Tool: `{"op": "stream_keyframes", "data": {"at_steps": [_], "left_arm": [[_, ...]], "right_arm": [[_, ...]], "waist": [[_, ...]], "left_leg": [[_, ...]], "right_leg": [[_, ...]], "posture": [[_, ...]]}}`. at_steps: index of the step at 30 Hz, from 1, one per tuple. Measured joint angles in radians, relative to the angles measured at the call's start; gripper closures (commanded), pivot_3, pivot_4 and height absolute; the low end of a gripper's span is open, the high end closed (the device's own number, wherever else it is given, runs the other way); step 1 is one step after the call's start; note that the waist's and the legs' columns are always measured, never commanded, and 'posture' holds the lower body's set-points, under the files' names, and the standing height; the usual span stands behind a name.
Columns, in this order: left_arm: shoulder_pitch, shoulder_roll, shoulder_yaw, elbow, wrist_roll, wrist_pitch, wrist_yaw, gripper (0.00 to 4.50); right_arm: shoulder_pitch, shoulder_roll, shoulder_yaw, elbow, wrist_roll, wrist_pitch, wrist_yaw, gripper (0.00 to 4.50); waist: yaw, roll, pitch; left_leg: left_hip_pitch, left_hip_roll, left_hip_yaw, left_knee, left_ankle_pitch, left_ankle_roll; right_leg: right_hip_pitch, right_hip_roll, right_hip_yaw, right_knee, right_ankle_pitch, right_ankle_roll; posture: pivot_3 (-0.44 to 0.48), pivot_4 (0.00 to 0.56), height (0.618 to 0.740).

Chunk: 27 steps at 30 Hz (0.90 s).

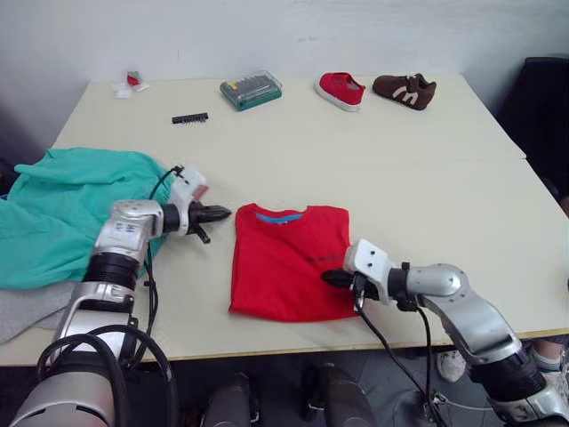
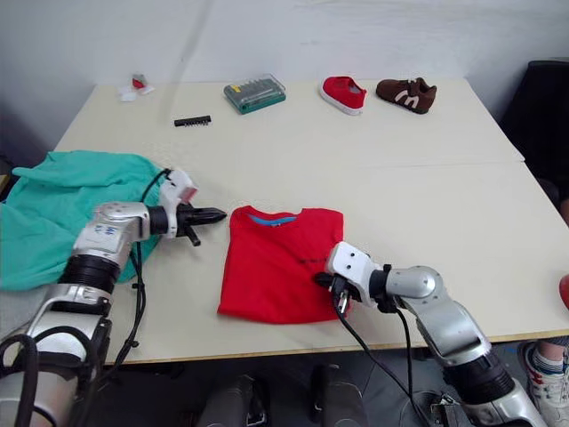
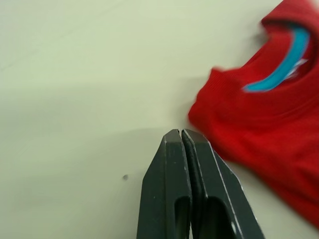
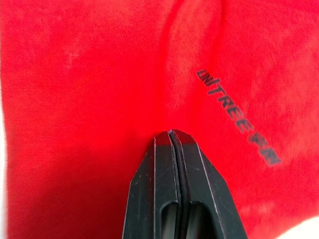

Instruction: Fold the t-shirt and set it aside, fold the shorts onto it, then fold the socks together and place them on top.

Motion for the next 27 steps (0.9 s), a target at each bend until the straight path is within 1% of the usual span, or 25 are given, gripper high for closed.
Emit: {"op": "stream_keyframes", "data": {"at_steps": [2,3,5,6,7,8,11,12,13,15,18,19,20,24,27], "left_arm": [[0.03,0.014,0.012,-0.108,-0.046,0.054,-0.057,4.44],[0.065,0.033,0.015,-0.211,-0.09,0.106,-0.1,4.44],[0.117,0.049,0.019,-0.373,-0.169,0.199,-0.153,4.07],[0.137,0.053,0.021,-0.451,-0.209,0.244,-0.165,3.88],[0.155,0.058,0.021,-0.521,-0.243,0.277,-0.177,3.55],[0.174,0.066,0.022,-0.587,-0.269,0.297,-0.19,3.31],[0.225,0.076,0.022,-0.72,-0.305,0.3,-0.205,2.44],[0.236,0.072,0.022,-0.75,-0.309,0.292,-0.2,2.05],[0.247,0.07,0.022,-0.774,-0.313,0.286,-0.199,1.82],[0.264,0.071,0.02,-0.799,-0.318,0.272,-0.201,1.13],[0.297,0.087,0.014,-0.816,-0.318,0.256,-0.22,0.22],[0.302,0.088,0.013,-0.816,-0.319,0.256,-0.223,0.0],[0.307,0.092,0.013,-0.817,-0.32,0.255,-0.225,0.0],[0.313,0.105,0.014,-0.825,-0.322,0.247,-0.225,0.0],[0.313,0.105,0.013,-0.837,-0.322,0.24,-0.217,0.0]], "right_arm": [[0.008,0.004,-0.038,-0.036,0.053,0.066,-0.008,4.5],[0.013,0.006,-0.082,-0.069,0.106,0.134,-0.021,4.5],[0.02,0.001,-0.187,-0.119,0.198,0.263,-0.044,4.5],[0.02,-0.003,-0.235,-0.135,0.244,0.334,-0.058,4.33],[0.026,-0.012,-0.275,-0.147,0.286,0.398,-0.068,4.1],[0.037,-0.021,-0.309,-0.152,0.325,0.46,-0.076,3.91],[0.059,-0.029,-0.394,-0.151,0.435,0.623,-0.087,2.99],[0.058,-0.029,-0.42,-0.145,0.475,0.678,-0.092,2.56],[0.052,-0.028,-0.437,-0.132,0.503,0.721,-0.1,2.29],[0.032,-0.017,-0.469,-0.091,0.539,0.795,-0.125,1.55],[-0.009,0.02,-0.484,-0.02,0.57,0.874,-0.163,0.53],[-0.019,0.03,-0.484,-0.001,0.579,0.889,-0.17,0.15],[-0.034,0.041,-0.481,0.022,0.581,0.898,-0.179,0.06],[-0.094,0.072,-0.452,0.09,0.579,0.898,-0.206,0.06],[-0.148,0.131,-0.405,0.144,0.576,0.876,-0.214,0.06]], "waist": [[0.0,0.0,0.0],[-0.001,0.0,0.0],[-0.002,0.001,0.001],[-0.002,0.001,0.001],[-0.002,0.001,0.001],[-0.002,0.001,0.001],[-0.001,0.002,0.001],[-0.002,0.002,0.001],[-0.003,0.002,0.001],[-0.004,0.002,0.001],[-0.005,0.002,0.001],[-0.003,0.003,0.002],[-0.003,0.003,0.002],[-0.006,0.002,0.002],[-0.01,0.002,0.001]], "left_leg": [[-0.001,0.0,0.0,0.0,0.0,0.0],[-0.001,0.0,0.0,0.0,0.0,0.0],[-0.001,0.0,-0.001,0.0,0.0,0.0],[0.0,0.0,-0.001,0.0,0.0,0.0],[0.0,0.0,-0.001,0.0,0.0,0.0],[0.0,0.0,-0.002,0.0,0.0,0.0],[0.001,0.0,-0.003,-0.001,0.0,0.003],[0.001,0.0,-0.003,-0.001,-0.001,0.004],[0.001,0.0,-0.003,-0.001,-0.001,0.004],[0.001,0.0,-0.003,-0.001,-0.001,0.004],[0.001,0.0,-0.003,-0.003,0.0,0.003],[0.0,0.0,-0.003,-0.003,0.0,0.003],[0.0,0.0,-0.003,-0.003,0.001,0.002],[0.001,0.0,-0.002,-0.003,0.001,0.001],[0.002,0.0,-0.002,-0.003,0.0,0.002]], "right_leg": [[0.0,0.0,0.0,-0.001,0.0,0.0],[0.0,0.0,0.0,-0.002,0.0,0.0],[0.001,0.0,0.0,-0.002,0.0,0.0],[0.002,0.0,0.0,-0.003,0.0,0.0],[0.002,0.0,0.0,-0.003,0.0,0.0],[0.003,0.0,0.0,-0.003,0.0,0.0],[0.003,0.0,0.0,-0.003,0.0,0.0],[0.003,0.0,0.0,-0.003,0.0,-0.001],[0.003,0.0,0.0,-0.003,0.0,-0.001],[0.003,0.001,0.0,-0.003,0.0,-0.001],[0.002,0.001,0.0,-0.003,0.0,-0.002],[0.002,0.001,0.0,-0.003,0.0,-0.002],[0.001,0.001,0.0,-0.003,0.0,-0.002],[0.003,0.001,0.0,-0.005,0.0,-0.001],[0.003,0.002,0.0,-0.004,0.0,-0.001]], "posture": [[0.0,0.15,0.74],[0.0,0.15,0.74],[0.0,0.15,0.74],[0.0,0.15,0.74],[0.0,0.15,0.74],[0.0,0.15,0.74],[0.0,0.15,0.74],[0.0,0.15,0.74],[0.0,0.15,0.74],[0.0,0.15,0.74],[0.0,0.15,0.74],[0.0,0.15,0.74],[0.0,0.15,0.74],[0.0,0.15,0.74],[0.0,0.15,0.74]]}}
